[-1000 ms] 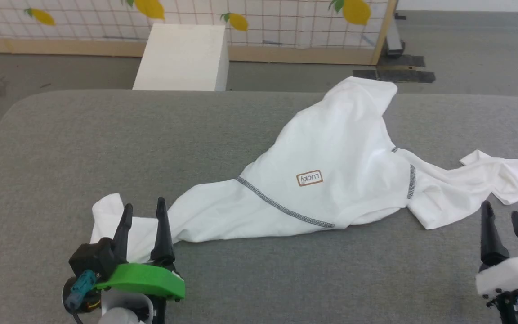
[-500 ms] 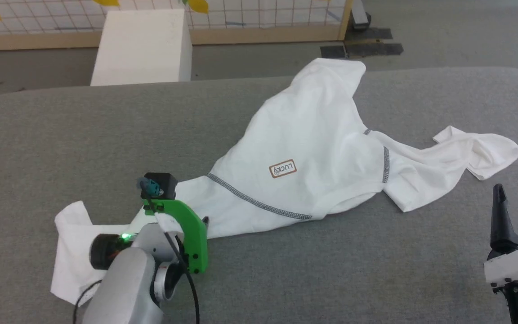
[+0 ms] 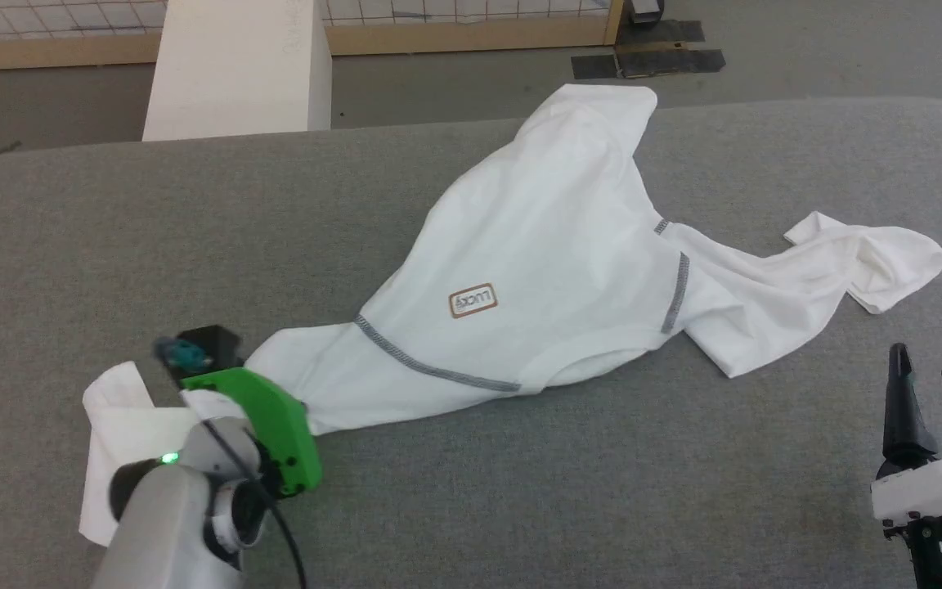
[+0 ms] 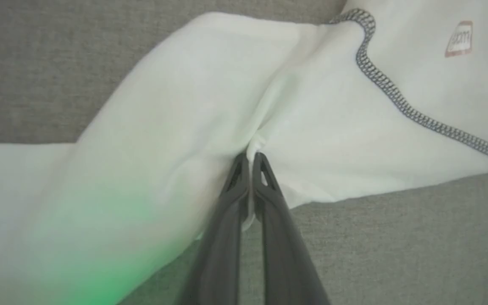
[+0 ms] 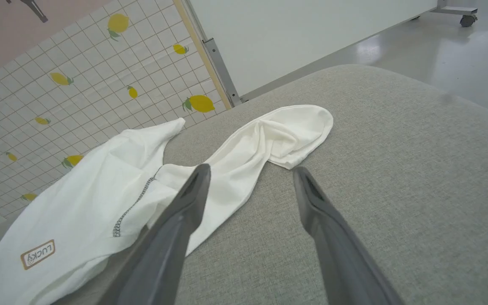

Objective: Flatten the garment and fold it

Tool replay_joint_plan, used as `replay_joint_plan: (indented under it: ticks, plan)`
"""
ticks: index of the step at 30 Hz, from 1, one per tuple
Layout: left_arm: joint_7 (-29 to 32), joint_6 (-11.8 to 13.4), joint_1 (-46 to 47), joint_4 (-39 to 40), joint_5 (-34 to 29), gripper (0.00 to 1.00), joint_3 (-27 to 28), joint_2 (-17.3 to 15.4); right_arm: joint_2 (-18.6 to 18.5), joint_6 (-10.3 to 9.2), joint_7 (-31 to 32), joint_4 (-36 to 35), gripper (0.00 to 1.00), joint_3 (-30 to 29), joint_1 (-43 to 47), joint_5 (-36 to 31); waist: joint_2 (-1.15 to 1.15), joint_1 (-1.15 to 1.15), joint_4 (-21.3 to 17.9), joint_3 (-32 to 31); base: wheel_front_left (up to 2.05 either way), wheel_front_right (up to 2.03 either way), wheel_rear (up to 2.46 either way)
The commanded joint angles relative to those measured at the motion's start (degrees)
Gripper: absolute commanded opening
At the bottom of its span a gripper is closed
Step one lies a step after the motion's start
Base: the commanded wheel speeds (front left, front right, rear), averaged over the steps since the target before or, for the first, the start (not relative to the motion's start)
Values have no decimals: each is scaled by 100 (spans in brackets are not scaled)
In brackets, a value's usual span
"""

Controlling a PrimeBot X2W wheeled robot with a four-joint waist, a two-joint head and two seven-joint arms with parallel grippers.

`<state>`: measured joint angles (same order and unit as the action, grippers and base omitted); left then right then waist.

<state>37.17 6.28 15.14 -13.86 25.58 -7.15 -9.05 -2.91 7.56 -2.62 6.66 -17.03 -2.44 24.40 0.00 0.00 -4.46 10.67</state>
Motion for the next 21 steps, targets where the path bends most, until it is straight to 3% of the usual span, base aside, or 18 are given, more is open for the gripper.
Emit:
replay_joint_plan:
  ticks: [1,8,9,10,13,21]
  plan:
    - [-84,158,-183,-16,84,0,236,-157,3,-8,-29,12,100,14,-99,-8,0,0,97,-34,0,0,0]
    - [-402,519,-241,223,332,0,1015,-432,3,-8,123,27,100,101,-156,-107,0,0,267,-36,0,0,0]
    - [-453,540,-248,238,328,34,1040,-432,3,-8,159,39,100,119,-162,-132,0,0,279,-40,0,0,0]
    - [-523,537,-253,271,376,100,1073,-388,3,-8,218,56,100,142,-165,-167,0,0,297,-48,0,0,0]
    - [-987,372,-256,477,477,100,1115,-240,3,-8,423,63,100,228,-166,-271,0,0,333,-59,0,0,0]
    - [-4013,-191,-694,1193,-278,100,965,-8,3,-8,2017,-75,100,283,-165,-1170,0,0,410,-79,0,0,0]
